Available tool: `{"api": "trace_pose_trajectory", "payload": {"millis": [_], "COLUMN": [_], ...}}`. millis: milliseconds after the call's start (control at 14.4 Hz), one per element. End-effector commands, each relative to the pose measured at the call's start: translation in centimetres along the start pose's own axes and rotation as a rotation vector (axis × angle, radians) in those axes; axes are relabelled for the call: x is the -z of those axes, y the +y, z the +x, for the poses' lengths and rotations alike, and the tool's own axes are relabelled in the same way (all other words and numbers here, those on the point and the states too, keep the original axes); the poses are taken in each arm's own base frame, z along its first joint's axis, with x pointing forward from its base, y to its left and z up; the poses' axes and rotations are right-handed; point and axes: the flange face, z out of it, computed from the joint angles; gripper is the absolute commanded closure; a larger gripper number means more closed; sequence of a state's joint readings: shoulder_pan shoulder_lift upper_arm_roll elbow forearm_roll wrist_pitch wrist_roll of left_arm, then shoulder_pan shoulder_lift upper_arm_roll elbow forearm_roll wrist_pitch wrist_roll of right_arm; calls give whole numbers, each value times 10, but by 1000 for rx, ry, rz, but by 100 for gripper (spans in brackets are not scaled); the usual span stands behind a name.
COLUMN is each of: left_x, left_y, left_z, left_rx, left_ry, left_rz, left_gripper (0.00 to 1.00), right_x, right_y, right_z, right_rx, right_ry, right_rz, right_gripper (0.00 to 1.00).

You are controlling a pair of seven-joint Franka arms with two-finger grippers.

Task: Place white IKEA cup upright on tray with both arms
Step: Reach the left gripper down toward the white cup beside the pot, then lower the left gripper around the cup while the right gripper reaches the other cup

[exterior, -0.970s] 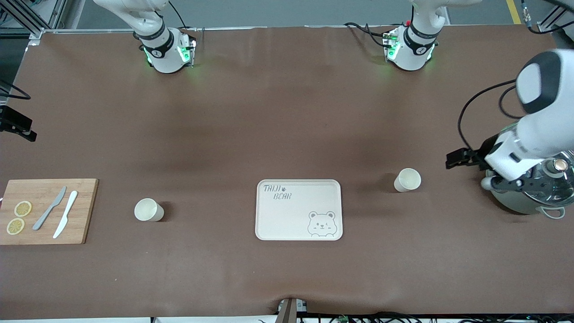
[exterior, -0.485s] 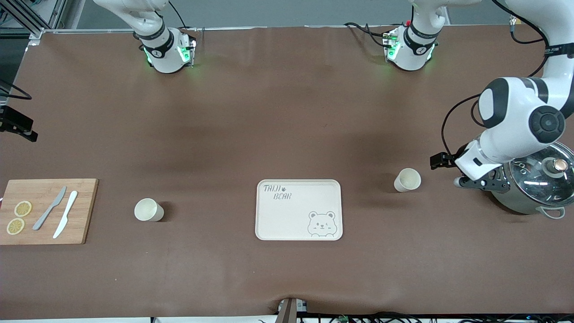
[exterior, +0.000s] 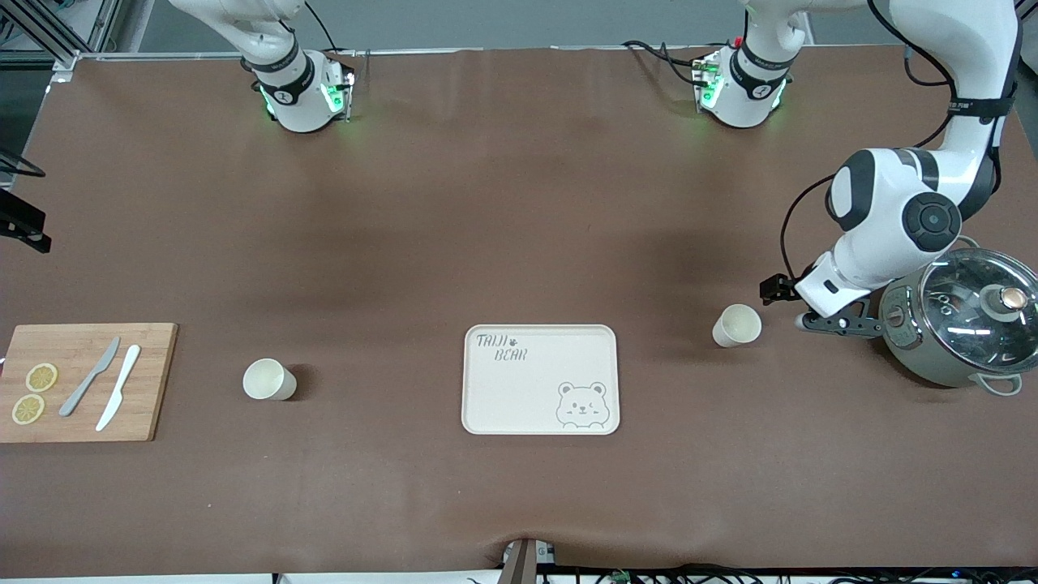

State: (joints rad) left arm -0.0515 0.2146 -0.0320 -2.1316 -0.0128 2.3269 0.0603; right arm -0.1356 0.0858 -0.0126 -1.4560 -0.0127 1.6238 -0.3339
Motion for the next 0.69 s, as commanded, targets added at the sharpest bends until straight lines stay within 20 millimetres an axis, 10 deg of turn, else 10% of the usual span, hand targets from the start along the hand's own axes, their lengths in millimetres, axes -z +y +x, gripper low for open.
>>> {"api": "trace_pose_trajectory", "payload": {"millis": [0, 623], "left_x": [2, -35], "left_y": [1, 24], "left_z": [-6, 10], "left_rx": [-8, 25], "left_ry": [35, 111], "left_rz": [14, 3], "left_gripper": [0, 0], "right_x": [-13, -142], "right_y": [12, -60], "right_z": [-3, 68], "right_rx": [-17, -213], "right_ry": [31, -73], "right_rz": [129, 126], "right_gripper": [0, 0]}}
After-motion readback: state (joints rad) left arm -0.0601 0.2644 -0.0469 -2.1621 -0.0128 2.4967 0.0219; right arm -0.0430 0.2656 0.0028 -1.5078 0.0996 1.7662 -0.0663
